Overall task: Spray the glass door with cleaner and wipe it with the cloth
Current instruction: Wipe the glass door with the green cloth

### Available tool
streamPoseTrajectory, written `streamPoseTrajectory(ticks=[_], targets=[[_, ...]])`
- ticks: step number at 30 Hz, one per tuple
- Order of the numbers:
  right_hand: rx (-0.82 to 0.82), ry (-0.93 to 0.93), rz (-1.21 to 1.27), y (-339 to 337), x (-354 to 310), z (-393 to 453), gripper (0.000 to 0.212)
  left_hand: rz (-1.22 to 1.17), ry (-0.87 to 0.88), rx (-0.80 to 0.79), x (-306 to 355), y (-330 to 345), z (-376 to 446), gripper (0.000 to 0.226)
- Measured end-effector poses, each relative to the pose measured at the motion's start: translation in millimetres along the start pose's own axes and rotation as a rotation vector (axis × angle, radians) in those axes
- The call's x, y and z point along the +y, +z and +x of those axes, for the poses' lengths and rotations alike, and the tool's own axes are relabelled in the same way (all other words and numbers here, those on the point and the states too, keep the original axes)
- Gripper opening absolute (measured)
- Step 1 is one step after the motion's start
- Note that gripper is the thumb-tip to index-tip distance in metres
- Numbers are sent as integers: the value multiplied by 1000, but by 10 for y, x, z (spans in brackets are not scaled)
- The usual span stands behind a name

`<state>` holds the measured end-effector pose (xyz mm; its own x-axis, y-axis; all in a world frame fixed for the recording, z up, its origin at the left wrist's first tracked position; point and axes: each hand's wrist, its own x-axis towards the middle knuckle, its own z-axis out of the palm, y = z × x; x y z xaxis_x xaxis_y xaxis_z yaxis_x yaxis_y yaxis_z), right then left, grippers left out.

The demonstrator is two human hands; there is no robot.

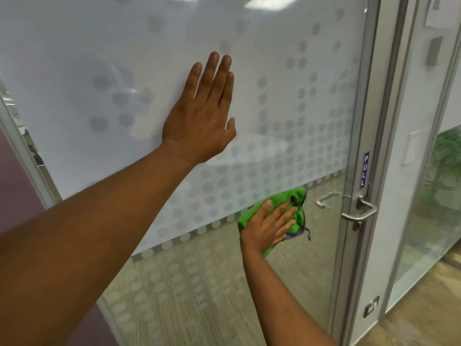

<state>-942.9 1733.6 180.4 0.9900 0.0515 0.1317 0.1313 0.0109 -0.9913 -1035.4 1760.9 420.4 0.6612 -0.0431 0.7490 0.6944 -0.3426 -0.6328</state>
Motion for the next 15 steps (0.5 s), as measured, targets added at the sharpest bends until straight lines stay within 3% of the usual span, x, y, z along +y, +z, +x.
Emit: streamPoseTrajectory(ticks=[6,9,15], targets=[[9,11,5,-3,-1,6,70,-175,5,-12,-30,-181,-35,77],[28,8,7,-5,17,3,63,-239,136,30,198,-267,-228,76],[42,3,-6,39,73,-85,70,-187,264,-131,578,-76,-858,77]])
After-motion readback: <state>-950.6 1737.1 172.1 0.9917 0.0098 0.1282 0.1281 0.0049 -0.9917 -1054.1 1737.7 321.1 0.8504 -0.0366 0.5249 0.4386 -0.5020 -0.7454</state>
